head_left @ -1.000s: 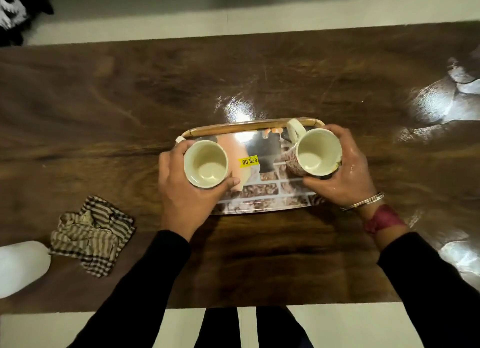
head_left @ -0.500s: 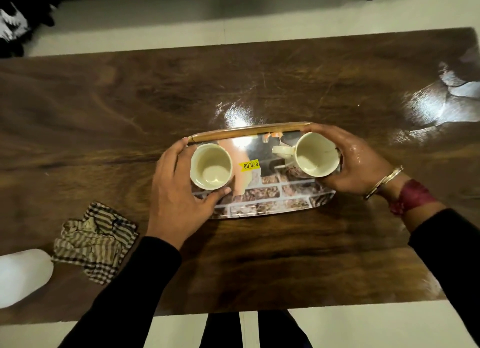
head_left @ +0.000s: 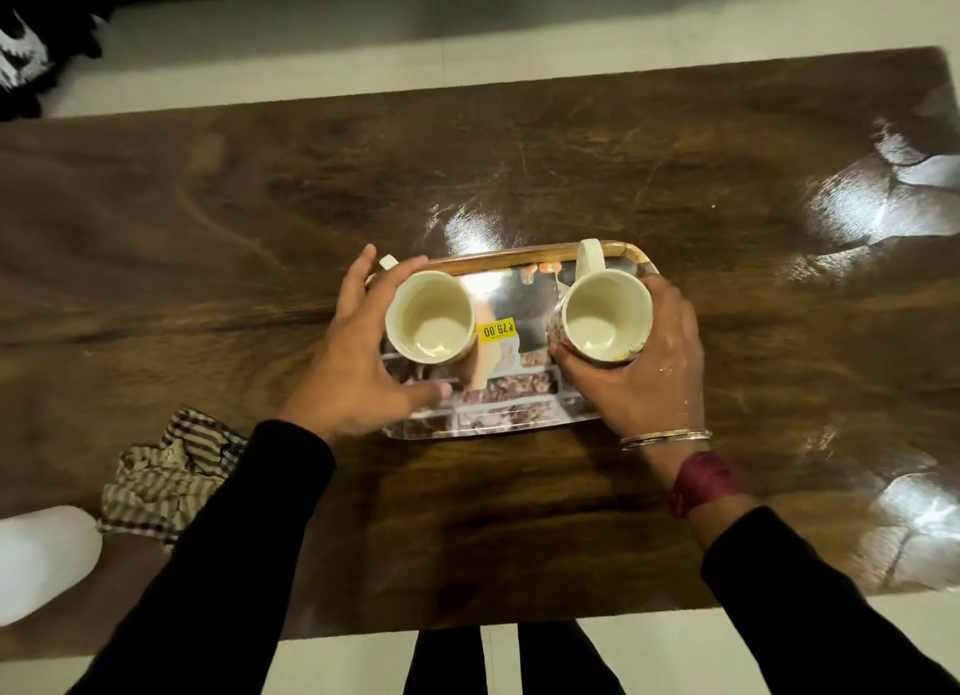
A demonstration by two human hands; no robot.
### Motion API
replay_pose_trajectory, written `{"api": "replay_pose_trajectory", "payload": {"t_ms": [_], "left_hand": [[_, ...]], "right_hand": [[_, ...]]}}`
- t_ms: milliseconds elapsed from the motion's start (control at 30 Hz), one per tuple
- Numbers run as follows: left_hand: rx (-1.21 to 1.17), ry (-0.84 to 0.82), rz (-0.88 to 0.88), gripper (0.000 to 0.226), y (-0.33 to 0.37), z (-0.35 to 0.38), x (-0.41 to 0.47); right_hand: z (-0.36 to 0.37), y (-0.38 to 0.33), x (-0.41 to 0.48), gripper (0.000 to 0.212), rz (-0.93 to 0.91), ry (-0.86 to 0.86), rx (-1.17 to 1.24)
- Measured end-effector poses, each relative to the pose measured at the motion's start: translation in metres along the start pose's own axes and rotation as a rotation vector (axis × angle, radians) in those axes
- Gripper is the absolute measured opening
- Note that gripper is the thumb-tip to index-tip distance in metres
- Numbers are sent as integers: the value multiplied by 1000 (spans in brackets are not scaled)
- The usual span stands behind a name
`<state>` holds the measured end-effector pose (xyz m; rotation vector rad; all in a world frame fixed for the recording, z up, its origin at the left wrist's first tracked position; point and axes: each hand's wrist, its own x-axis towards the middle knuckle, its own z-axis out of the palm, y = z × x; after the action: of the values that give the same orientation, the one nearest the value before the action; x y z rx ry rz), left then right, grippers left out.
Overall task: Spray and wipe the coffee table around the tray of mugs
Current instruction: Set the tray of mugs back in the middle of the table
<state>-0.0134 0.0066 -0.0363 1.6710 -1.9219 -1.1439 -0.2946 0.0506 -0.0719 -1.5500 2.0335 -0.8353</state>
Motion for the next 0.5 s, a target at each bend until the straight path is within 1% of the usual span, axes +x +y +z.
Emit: {"api": "replay_pose_trajectory", "payload": {"t_ms": [33,67,100,167,233,300,333,500], "left_hand": [[30,59,-33,126,6,7,-4],[54,161,-68,134,11,16,-8],[58,276,-108,137,18,26,-13],[11,438,-185,129,26,43,-18],[-19,513,-179,109,24,52,-18],[-18,542,-124,91,16,52,-17],[-10,536,-100,86,12,52,-17],[-21,357,-1,84,-4,37,-20]], "right_hand": [[2,0,-3,90,20,10,-1],[3,0,-6,91,30,20,1],[4,0,-7,90,29,26,4],[3,-1,-9,88,13,36,6],[2,-1,-9,85,-1,48,7],[2,-2,-7,84,-8,43,10],[2,-2,-6,85,-9,36,10],[2,0,-4,86,-27,28,9]]}}
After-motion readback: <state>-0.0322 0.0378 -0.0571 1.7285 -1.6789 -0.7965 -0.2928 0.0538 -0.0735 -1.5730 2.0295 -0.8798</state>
